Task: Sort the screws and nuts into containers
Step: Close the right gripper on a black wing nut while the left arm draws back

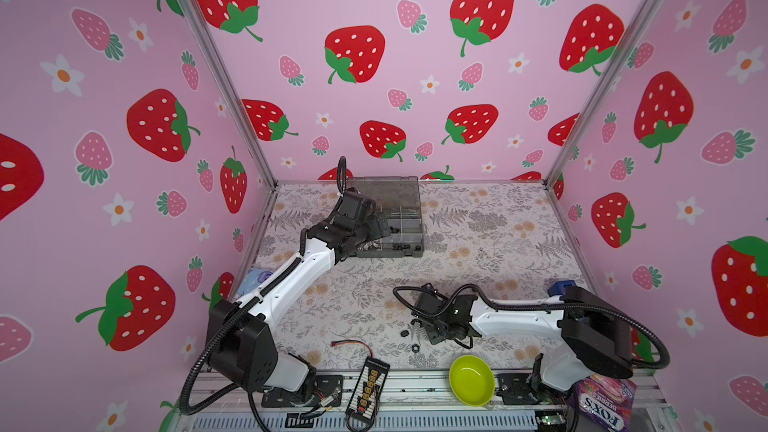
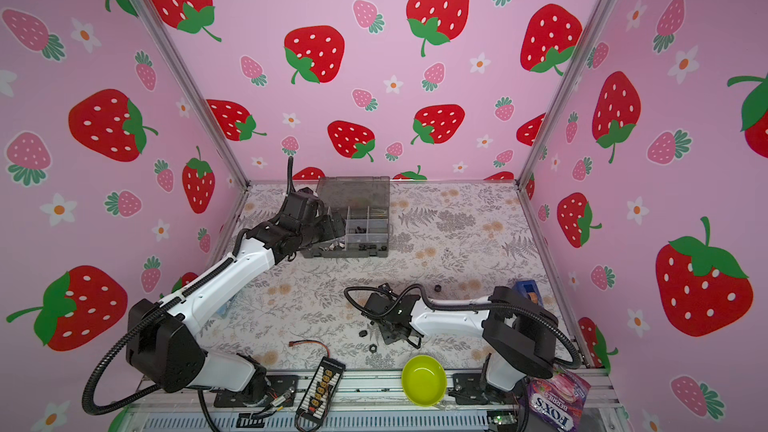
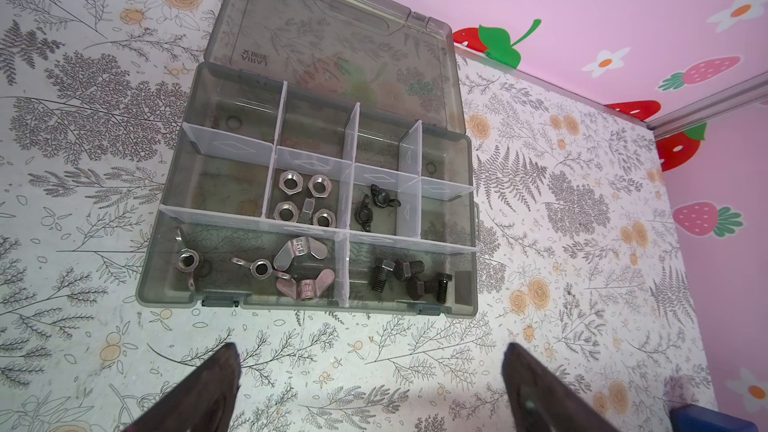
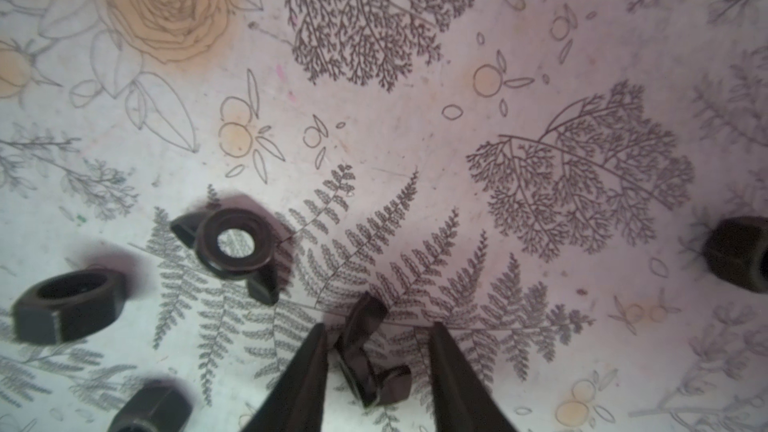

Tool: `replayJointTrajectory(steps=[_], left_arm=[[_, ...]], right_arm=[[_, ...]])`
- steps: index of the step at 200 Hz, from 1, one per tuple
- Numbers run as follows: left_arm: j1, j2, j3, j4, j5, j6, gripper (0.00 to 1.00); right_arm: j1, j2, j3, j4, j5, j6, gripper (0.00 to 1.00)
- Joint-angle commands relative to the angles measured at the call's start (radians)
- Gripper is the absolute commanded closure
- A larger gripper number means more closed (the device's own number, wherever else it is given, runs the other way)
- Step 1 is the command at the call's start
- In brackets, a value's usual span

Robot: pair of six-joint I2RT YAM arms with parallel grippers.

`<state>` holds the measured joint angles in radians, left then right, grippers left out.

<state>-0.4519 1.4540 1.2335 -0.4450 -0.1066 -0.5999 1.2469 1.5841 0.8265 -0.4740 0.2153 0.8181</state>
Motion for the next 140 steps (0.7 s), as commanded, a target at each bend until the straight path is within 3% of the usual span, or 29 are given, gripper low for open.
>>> replayJointTrajectory(steps=[1,91,140], left_arm=[[-0.002,-0.018,-0.012,0.006,-0.03,-0.015,0.01],[-0.002,-0.038,-0.025,0.002,-0.047,-0.012,0.01],[-0.002,-0.04,-0.031,-0.019,-0.073,0.0,0.01]], right_arm=[[-0.012,0.011,-0.01,-0.025,0.003,0.01,0.66],[-0.014,-0.016,-0.022,-0.021,-0.03,0.028,1.0],[-0.014,-0.048,-0.024,-0.021,-0.016,0.037,1.0]])
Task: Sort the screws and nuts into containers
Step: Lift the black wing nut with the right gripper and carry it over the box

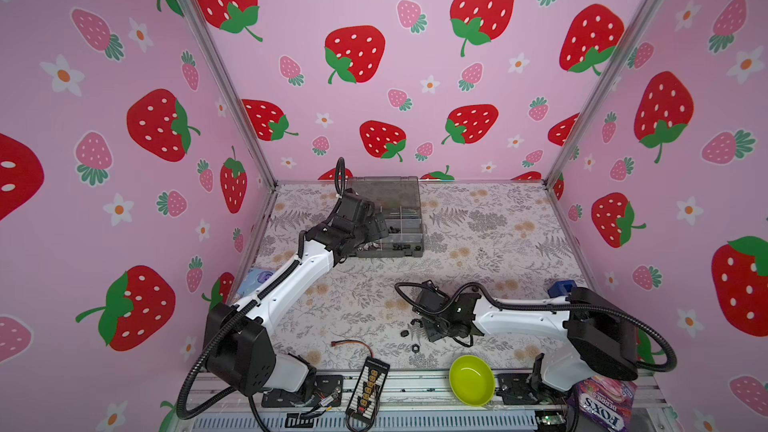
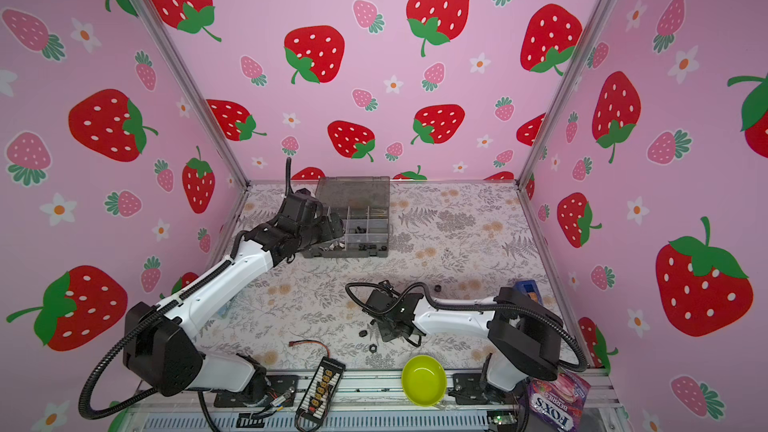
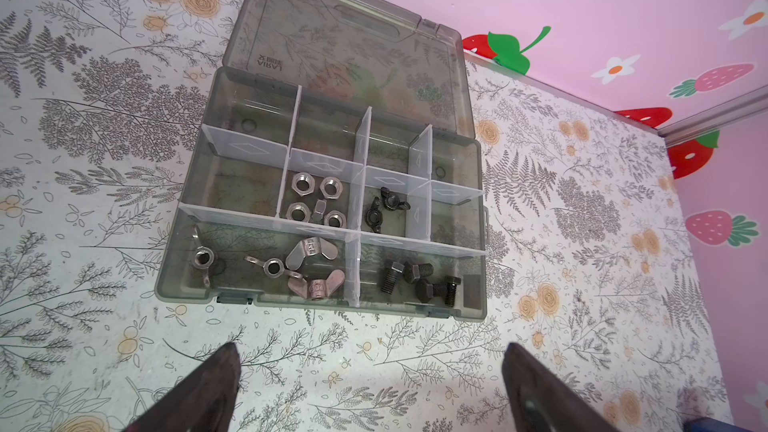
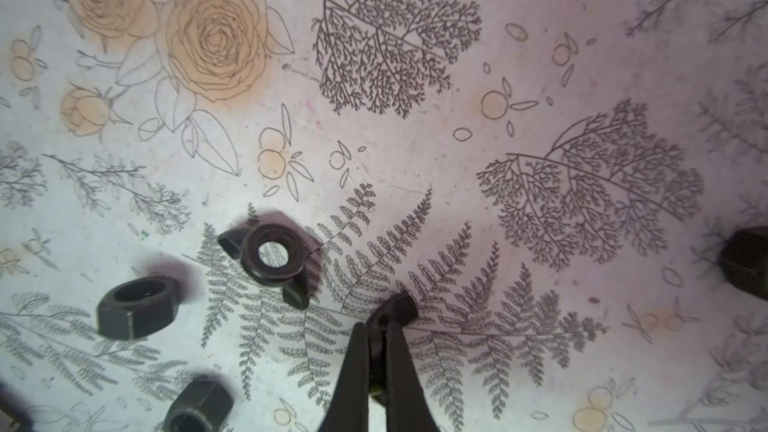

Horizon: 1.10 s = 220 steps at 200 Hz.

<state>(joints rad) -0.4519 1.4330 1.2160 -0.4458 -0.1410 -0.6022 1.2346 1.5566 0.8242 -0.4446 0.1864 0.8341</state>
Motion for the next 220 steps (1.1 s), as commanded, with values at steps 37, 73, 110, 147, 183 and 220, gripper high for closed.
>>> replayJointTrajectory(steps=[37,73,110,147,183,220], left_arm=[[-0.002,-0.017,-0.02,-0.024,-0.037,0.009,0.01],[-0.002,-0.016,-0.028,-0.021,-0.022,-0.014,0.01],[-0.003,-0.04,-0.058,-0.02,-0.034,-0.029,0.01],[-0.002,-0.082,-0.108,-0.014,-0.066,-0.05,0.01],[-0.003,-0.126,-0.149,-0.014,-0.095,-0.054,0.01],[-0.002,-0.165,-0.198,0.007,-0.099,-0.065,0.01]], right_arm=[[-0.004,-0.04,-0.002,-0.052,0.045,0.015,1.0],[-0.029,-0.065,0.04,-0.054,0.099,-0.004,1.0],[-0.105,-0.082,0.095,-0.012,0.131,-0.07,1.0],[-0.215,-0.058,0.214,0.108,0.125,-0.19,1.0],[-0.298,0.051,0.385,0.192,0.094,-0.311,1.0],[-0.35,0.214,0.574,0.228,0.025,-0.396,1.0]])
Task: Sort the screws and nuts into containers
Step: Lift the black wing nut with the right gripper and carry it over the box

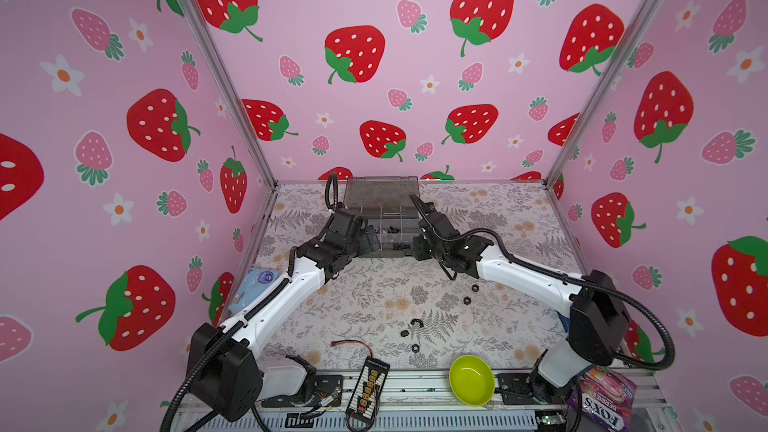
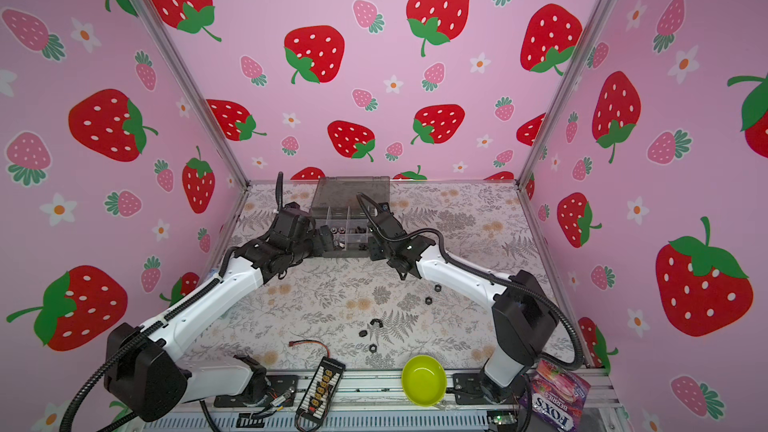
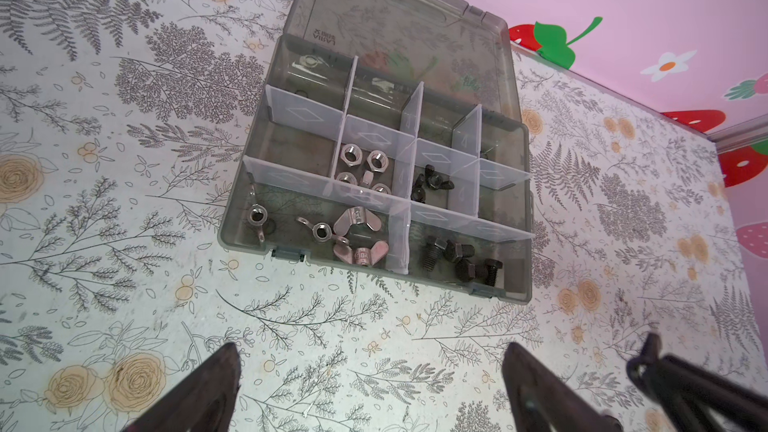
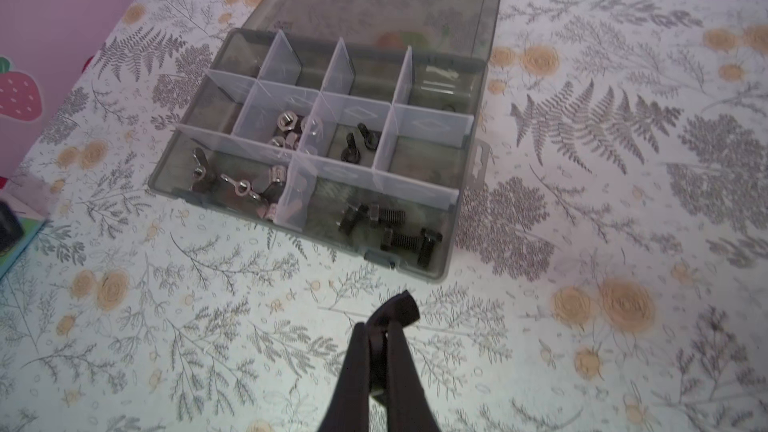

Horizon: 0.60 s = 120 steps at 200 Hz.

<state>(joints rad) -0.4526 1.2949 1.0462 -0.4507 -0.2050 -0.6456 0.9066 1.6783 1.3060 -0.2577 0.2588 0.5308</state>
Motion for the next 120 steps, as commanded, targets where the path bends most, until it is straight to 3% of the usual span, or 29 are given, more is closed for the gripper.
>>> replayJointTrajectory(steps=[1,58,120], left_arm=[[-0.001,-0.028,-0.029,0.012,-0.035,-0.023,0.01],[-0.001,-0.039,-0.043,0.012,-0.03,-0.024,0.01],[-0.001,-0.059,-0.061,0.015,-0.029,-0.024,0.01]], right_arm=[[-0.023,0.098,0.097,0.041,-0.049,-0.095,1.0],[-0.056,0.334,0.333,0.067,-0.103,-0.18,1.0],[-0.077,0.508,0.471,0.102,-0.15,-0.203,1.0]])
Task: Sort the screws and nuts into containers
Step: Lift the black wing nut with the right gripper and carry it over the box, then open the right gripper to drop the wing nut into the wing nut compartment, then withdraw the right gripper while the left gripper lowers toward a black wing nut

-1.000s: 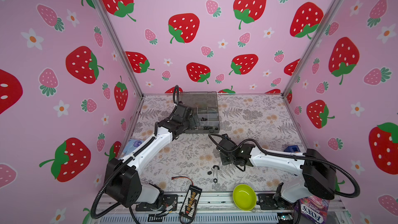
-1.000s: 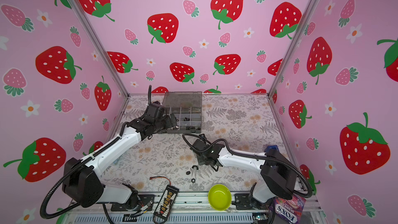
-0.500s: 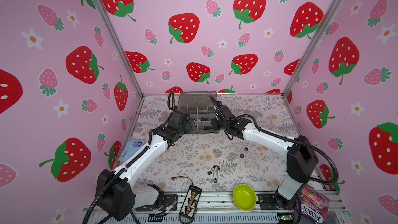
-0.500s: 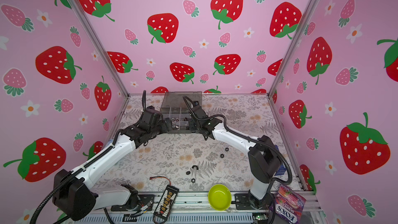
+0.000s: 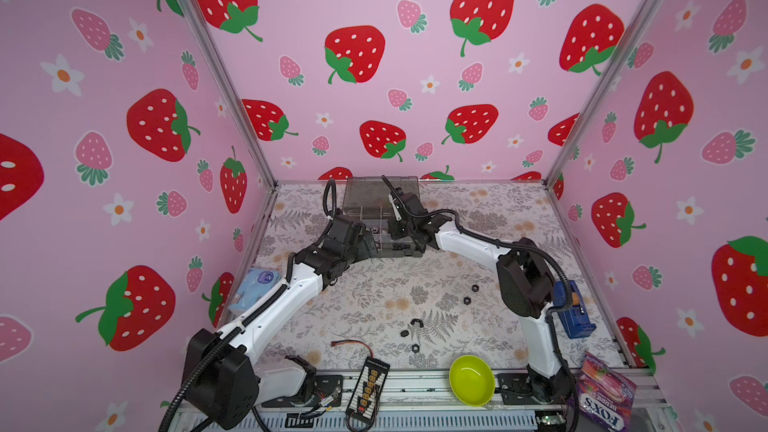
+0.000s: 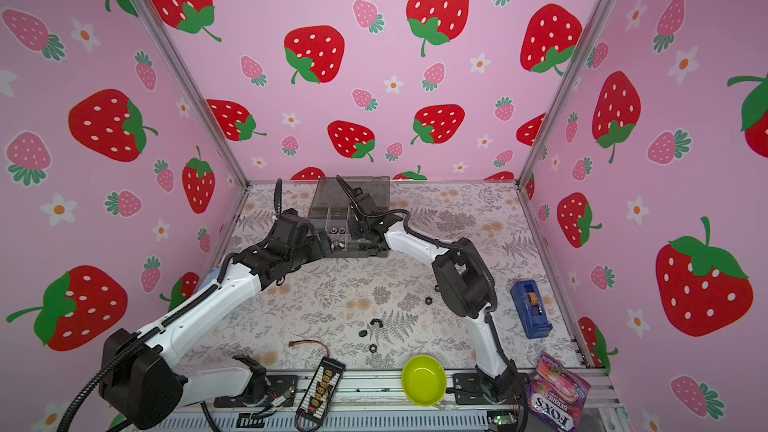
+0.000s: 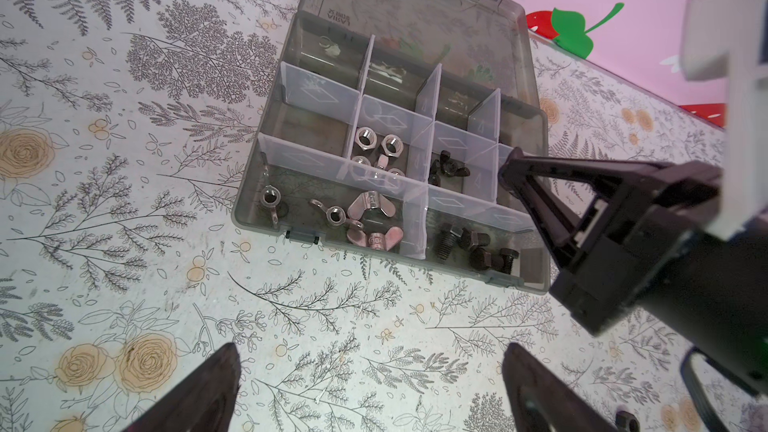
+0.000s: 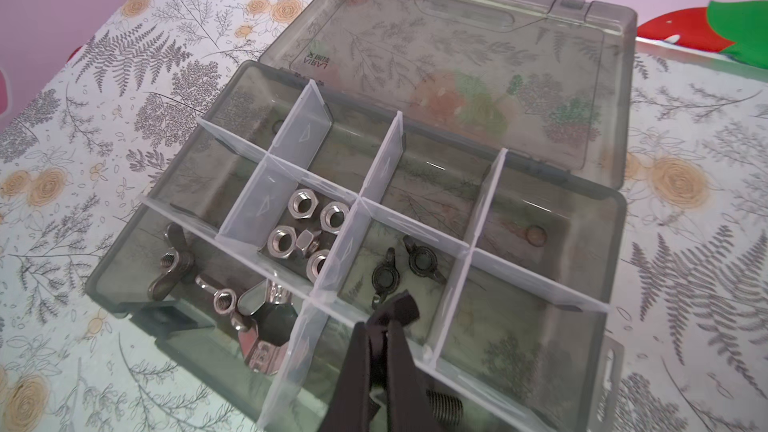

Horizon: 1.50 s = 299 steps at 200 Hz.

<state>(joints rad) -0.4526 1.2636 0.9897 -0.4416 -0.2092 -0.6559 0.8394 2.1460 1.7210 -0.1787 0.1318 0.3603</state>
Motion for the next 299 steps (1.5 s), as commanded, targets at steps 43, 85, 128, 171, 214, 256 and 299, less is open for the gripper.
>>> replayJointTrajectory(steps=[43,85,128,171,214,256,299], left_arm=[[0.0,-0.038,-0.012,0.008,-0.021,-0.013,0.0],[0.0,-0.035,-0.011,0.005,-0.012,-0.013,0.0],[0.001,-0.036,-0.008,-0.012,-0.007,-0.01,0.0],[0.0,-0.038,-0.009,-0.011,0.008,-0.009,0.0],[0.001,-0.042,-0.015,-0.01,0.036,0.015,0.0],[-0.015,-0.064,-0.064,0.008,0.113,0.079,0.05],[-0.115,-0.093,-0.164,0.066,0.19,0.213,0.12]], right_arm=[[-0.031,0.092,0.083,0.034,-0.043,-0.036,1.0],[-0.046,0.14,0.112,0.036,-0.062,-0.038,1.0],[-0.048,0.158,0.132,0.032,-0.083,-0.037,0.81],[-0.048,0.14,0.128,0.021,-0.079,-0.04,0.65],[-0.048,0.069,0.098,0.011,-0.06,-0.041,0.58],[-0.054,-0.075,-0.048,0.019,0.006,-0.002,0.49],[-0.072,-0.278,-0.313,0.037,0.055,0.098,0.35]])
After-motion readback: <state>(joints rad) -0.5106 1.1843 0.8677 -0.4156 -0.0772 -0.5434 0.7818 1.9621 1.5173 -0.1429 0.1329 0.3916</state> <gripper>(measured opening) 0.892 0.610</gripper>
